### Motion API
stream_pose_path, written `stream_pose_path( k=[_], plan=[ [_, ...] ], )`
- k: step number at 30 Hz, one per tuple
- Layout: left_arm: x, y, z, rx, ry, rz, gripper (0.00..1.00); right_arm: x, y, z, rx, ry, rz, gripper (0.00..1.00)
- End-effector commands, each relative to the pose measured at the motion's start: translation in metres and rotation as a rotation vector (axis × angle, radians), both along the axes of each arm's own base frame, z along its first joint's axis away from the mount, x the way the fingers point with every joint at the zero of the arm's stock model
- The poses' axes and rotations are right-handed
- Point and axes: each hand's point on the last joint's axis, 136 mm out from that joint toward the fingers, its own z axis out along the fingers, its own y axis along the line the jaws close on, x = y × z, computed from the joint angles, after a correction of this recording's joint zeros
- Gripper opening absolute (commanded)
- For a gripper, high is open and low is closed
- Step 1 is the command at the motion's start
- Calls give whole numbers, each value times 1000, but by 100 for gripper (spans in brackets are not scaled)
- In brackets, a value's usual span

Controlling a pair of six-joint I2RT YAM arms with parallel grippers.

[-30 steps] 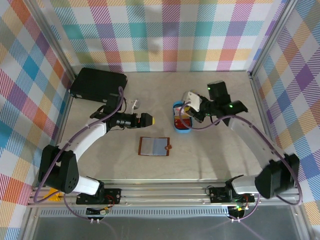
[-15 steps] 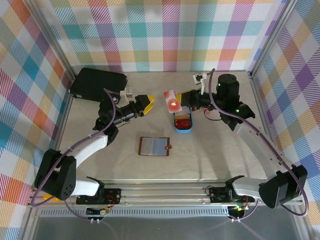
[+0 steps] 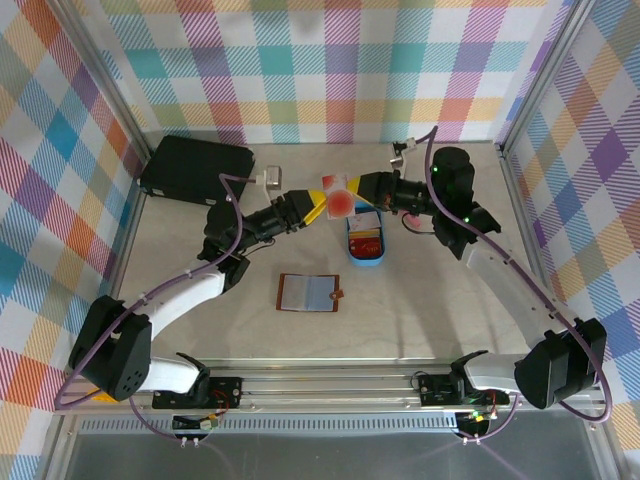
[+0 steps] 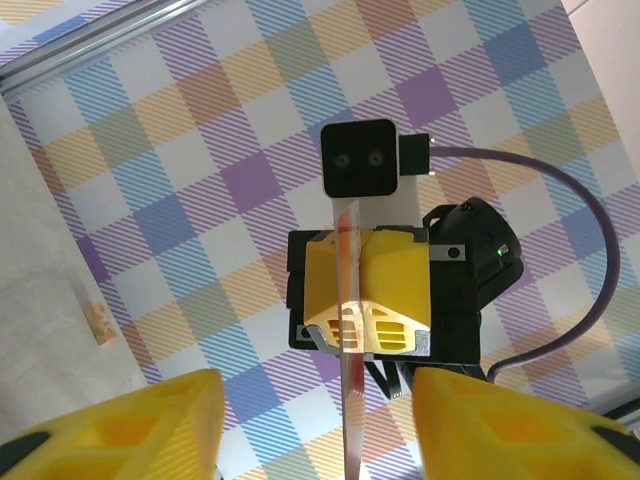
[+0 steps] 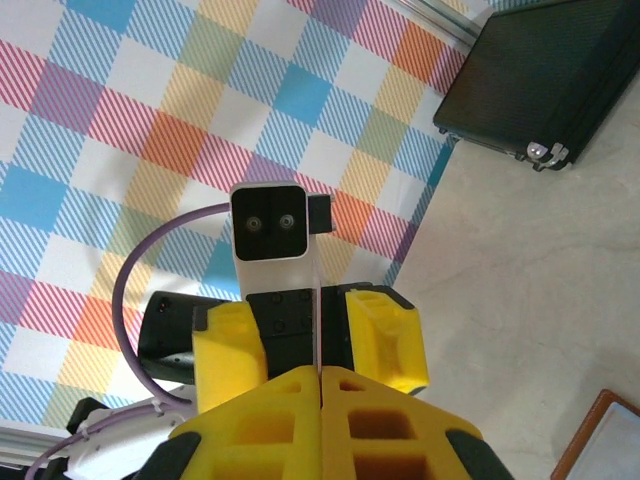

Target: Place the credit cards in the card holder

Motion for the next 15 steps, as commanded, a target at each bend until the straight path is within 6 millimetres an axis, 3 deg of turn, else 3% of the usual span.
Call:
stream_pose_path(
  k=[1,6,7,8,9,12,15],
  plan=[
    [-6,-7,19,-5,-63,-9,46,-2,5,5,37,10,28,0],
    [-14,-12,30,-18,-81,-30,26,-1,7,-1,27,20,24,0],
    [-14,-12,31,-21,-77,-29,18,0,6,-3,21,24,13,8],
    [-13,-11,32,-25,-69,-20,5,2,3,-4,12,30,-1,24],
    [-12,-9,30,-28,-58,-7,0,2,1,-6,2,41,-10,33],
    [-12,-7,30,-21,-48,11,0,1,-13,-5,23,34,-17,44],
    [-16,-13,31,11,-51,-32,0,-5,-26,-7,69,49,2,46]
  ],
)
